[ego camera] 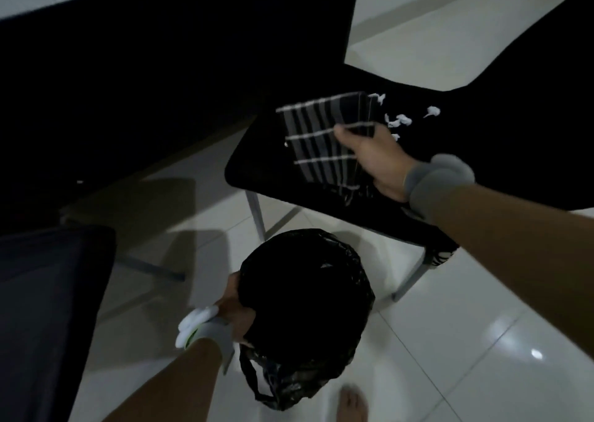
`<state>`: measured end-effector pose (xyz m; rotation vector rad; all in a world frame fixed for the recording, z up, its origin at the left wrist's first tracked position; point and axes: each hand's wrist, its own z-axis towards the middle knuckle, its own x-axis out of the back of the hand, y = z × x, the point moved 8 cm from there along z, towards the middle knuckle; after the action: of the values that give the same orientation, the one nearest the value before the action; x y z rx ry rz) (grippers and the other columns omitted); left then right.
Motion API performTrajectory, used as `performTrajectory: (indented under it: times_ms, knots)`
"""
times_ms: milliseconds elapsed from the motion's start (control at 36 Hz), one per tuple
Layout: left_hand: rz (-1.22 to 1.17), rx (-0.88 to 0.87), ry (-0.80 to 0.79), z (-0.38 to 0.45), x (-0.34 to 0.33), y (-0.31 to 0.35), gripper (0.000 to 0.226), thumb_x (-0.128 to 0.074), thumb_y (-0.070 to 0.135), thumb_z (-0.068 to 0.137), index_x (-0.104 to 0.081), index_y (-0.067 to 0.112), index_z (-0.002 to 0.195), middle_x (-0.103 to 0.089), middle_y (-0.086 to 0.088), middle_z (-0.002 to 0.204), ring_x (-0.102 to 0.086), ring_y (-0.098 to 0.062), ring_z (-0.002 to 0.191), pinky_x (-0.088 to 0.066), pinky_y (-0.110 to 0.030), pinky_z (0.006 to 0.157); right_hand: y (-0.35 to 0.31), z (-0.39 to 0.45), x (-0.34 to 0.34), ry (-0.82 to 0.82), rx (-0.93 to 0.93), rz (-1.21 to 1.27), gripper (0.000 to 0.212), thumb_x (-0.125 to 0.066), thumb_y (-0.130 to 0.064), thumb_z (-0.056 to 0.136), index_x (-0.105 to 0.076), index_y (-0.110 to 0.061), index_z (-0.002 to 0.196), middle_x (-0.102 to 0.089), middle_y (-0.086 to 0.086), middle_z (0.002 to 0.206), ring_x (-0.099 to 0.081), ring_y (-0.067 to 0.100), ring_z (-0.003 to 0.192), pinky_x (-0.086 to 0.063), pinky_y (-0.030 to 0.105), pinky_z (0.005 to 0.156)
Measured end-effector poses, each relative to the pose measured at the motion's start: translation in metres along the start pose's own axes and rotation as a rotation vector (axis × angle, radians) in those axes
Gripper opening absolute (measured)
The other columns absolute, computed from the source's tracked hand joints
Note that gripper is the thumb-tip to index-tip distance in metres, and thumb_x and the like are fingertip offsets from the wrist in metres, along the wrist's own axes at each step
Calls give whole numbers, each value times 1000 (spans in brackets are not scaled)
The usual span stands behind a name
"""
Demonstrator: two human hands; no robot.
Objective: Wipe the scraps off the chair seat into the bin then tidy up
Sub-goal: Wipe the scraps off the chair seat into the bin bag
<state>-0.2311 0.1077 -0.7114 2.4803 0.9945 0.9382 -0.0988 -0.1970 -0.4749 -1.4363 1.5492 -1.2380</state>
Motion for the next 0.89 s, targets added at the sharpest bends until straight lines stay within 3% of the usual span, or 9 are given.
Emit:
performTrajectory:
  times_ms: [83, 306, 333, 361, 417, 611, 722, 806, 889]
  knots:
    - [53, -54, -19, 10, 1, 30, 68, -53, 22, 75, -22, 67, 116, -60, 0, 62, -54, -29, 46, -38, -32, 45, -30, 33, 28, 48, 81, -29, 12, -61, -32, 91, -69, -25, 96, -75, -16, 94, -70, 8, 92, -55, 37, 90]
    - [103, -133, -172, 41, 1, 102, 68, -54, 7, 89, -22, 44, 135, -55, -6, 70, -51, -27, 61, -21, -31, 60, -89, 116, 120, 369, 229, -475, 30, -55, -23, 92, -66, -8, 116, -67, 15, 122, -60, 20, 107, -47, 37, 100]
    - [109, -139, -177, 48, 1, 112, 64, -54, 8, 89, -22, 47, 129, -55, -3, 72, -53, -28, 59, -33, -37, 82, -92, 125, 134, 400, 214, -563, 31, -53, -24, 92, -65, -10, 117, -66, 16, 124, -60, 25, 113, -45, 36, 100]
    - [111, -127, -182, 43, 3, 116, 62, -54, 9, 90, -22, 49, 124, -56, -1, 74, -56, -24, 59, -56, -38, 56, -89, 127, 144, 435, 212, -660, 31, -52, -23, 92, -64, -10, 118, -65, 17, 125, -58, 32, 118, -44, 35, 98]
    - [100, -103, -185, 52, 4, 131, 63, -53, 7, 89, -21, 52, 120, -59, -3, 75, -59, -21, 59, -54, -40, 64, -86, 141, 166, 492, 172, -819, 30, -51, -17, 92, -62, -5, 118, -62, 24, 126, -54, 42, 120, -44, 39, 95]
    - [169, -80, -134, 76, 14, 151, 76, -52, 6, 85, -18, 43, 142, -61, -12, 81, -58, -26, 68, -40, -27, 55, -16, 161, 153, 109, -2, -1034, 25, -49, -4, 93, -59, 5, 114, -58, 33, 122, -54, 46, 117, -43, 43, 94]
    - [156, -48, -152, 77, 15, 154, 79, -54, 11, 85, -15, 43, 145, -64, 1, 78, -62, -13, 64, -42, -14, 42, 0, 151, 130, 94, 2, -983, 25, -52, -10, 92, -62, -5, 115, -62, 23, 123, -56, 41, 119, -43, 37, 95]
    - [143, -39, -152, 76, 19, 160, 81, -56, 15, 86, -12, 47, 146, -60, 6, 77, -62, -8, 55, -45, -14, 36, -1, 140, 118, 45, -18, -914, 5, -59, -15, 90, -61, -18, 93, -63, 12, 99, -61, 33, 108, -39, 27, 78]
    - [114, 1, -168, 73, 21, 160, 86, -57, 14, 85, -8, 51, 146, -62, 6, 79, -64, -14, 61, -48, -16, 37, 4, 124, 98, -83, -27, -850, 9, -61, -15, 90, -65, -9, 93, -67, 14, 101, -61, 26, 106, -46, 33, 86]
